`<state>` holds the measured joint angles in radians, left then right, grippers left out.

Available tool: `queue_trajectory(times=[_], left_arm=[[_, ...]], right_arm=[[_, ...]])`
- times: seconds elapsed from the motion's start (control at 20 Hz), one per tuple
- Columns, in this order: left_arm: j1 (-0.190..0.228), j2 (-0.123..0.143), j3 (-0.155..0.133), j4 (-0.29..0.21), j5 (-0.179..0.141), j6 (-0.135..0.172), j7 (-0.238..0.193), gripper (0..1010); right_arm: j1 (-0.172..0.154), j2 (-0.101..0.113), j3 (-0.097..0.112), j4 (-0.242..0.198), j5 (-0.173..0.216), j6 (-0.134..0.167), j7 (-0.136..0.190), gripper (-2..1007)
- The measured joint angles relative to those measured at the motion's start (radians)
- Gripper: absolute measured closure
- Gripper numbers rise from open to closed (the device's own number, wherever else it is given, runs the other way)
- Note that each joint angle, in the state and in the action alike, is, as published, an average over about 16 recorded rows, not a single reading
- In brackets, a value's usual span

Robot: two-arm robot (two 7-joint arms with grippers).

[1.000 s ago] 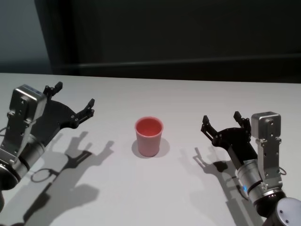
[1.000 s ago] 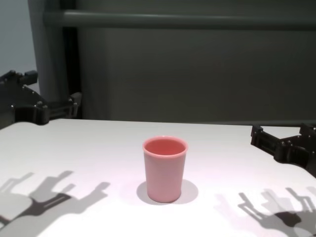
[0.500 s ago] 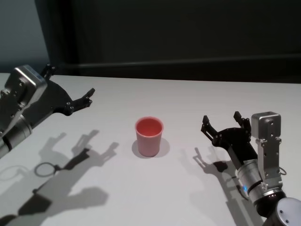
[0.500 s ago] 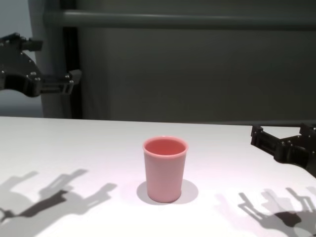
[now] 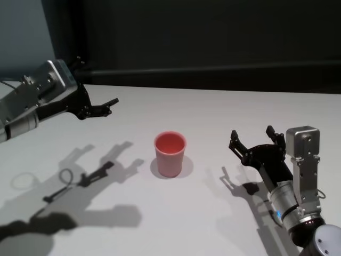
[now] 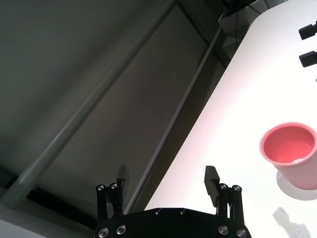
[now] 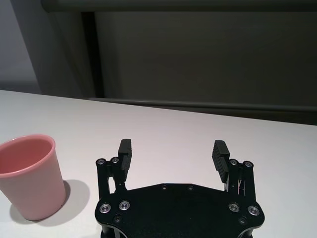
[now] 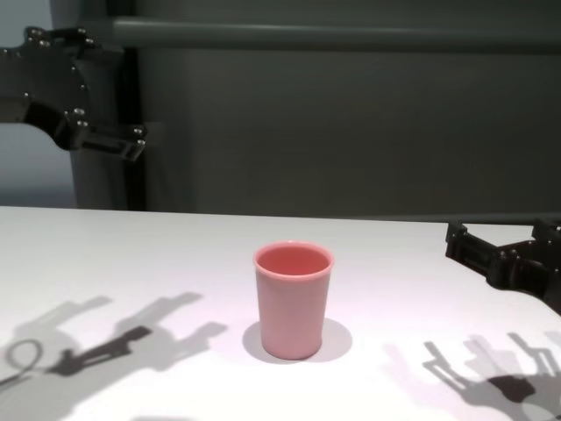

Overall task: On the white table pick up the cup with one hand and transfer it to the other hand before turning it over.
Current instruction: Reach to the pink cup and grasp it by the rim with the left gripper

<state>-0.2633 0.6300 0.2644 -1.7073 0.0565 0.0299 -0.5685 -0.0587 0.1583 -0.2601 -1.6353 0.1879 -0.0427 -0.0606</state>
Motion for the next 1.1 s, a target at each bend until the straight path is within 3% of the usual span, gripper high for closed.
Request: queue_trajectory(times=[0.25, 0.55, 0.85, 1.1], left_arm=[[-0.108, 0.046, 0.08, 0.014, 0.037, -0.015, -0.102, 9], [-0.225, 0.08, 0.179, 0.023, 0.078, -0.045, -0.229, 9], [-0.32, 0.091, 0.274, 0.044, 0.117, -0.079, -0.34, 9], [-0.391, 0.081, 0.346, 0.075, 0.149, -0.109, -0.415, 9]], right_arm=[[0.0, 0.0, 0.0, 0.0, 0.0, 0.0, 0.0, 5], [0.0, 0.0, 0.0, 0.0, 0.0, 0.0, 0.0, 5], [0.0, 0.0, 0.0, 0.0, 0.0, 0.0, 0.0, 5], [0.0, 0.0, 0.0, 0.0, 0.0, 0.0, 0.0, 5]])
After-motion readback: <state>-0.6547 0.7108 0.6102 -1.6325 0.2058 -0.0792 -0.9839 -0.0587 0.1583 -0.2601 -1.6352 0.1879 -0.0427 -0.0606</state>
